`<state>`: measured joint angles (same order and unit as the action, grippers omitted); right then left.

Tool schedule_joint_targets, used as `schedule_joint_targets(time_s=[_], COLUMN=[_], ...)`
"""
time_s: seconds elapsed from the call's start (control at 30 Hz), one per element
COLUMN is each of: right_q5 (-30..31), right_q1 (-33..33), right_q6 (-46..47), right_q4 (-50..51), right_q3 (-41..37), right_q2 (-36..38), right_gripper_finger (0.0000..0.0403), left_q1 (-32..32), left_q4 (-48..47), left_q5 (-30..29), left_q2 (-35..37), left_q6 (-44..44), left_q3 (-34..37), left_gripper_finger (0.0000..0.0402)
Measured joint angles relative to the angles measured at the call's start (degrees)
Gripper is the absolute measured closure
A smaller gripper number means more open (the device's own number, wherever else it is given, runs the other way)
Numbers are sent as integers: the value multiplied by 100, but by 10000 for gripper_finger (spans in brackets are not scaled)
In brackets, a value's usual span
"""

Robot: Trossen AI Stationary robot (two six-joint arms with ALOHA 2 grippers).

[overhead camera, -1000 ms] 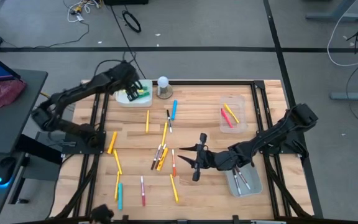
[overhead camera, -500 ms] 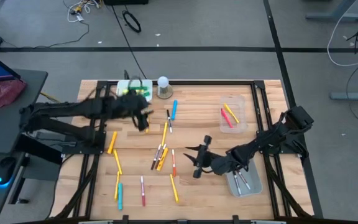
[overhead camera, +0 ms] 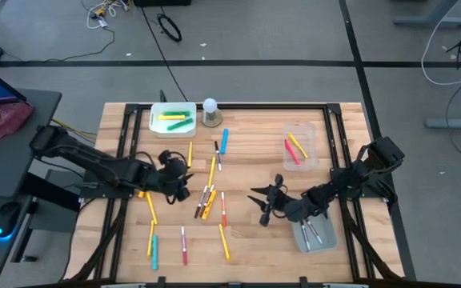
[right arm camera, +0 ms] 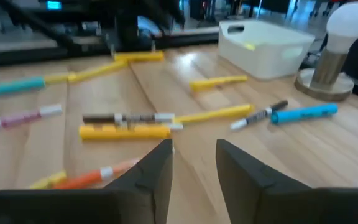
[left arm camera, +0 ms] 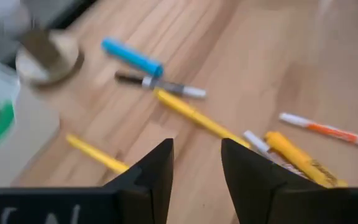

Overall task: Pick & Place Markers
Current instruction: Put the yellow pen into the transparent bin

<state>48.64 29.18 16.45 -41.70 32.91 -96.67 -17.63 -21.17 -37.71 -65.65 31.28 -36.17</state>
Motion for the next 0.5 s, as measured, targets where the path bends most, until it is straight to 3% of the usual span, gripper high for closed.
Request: schedule_joint_targets(time_s=[0.23, 0.5], right_q5=[0, -4], right_q1=[-135, -257], right_q6=[-495, -538], right_q4=[-594, -807], right_q3=[-9, -9], right_q2=[3, 3], right_gripper_finger=[278, 278], left_q1=[335, 703], left_q4=[308, 2168], left_q5=[-39, -57], left_q2=[0, -290], left_q6=[1633, 1925], left_q3=[774, 1718], left_gripper_finger=[234, 146])
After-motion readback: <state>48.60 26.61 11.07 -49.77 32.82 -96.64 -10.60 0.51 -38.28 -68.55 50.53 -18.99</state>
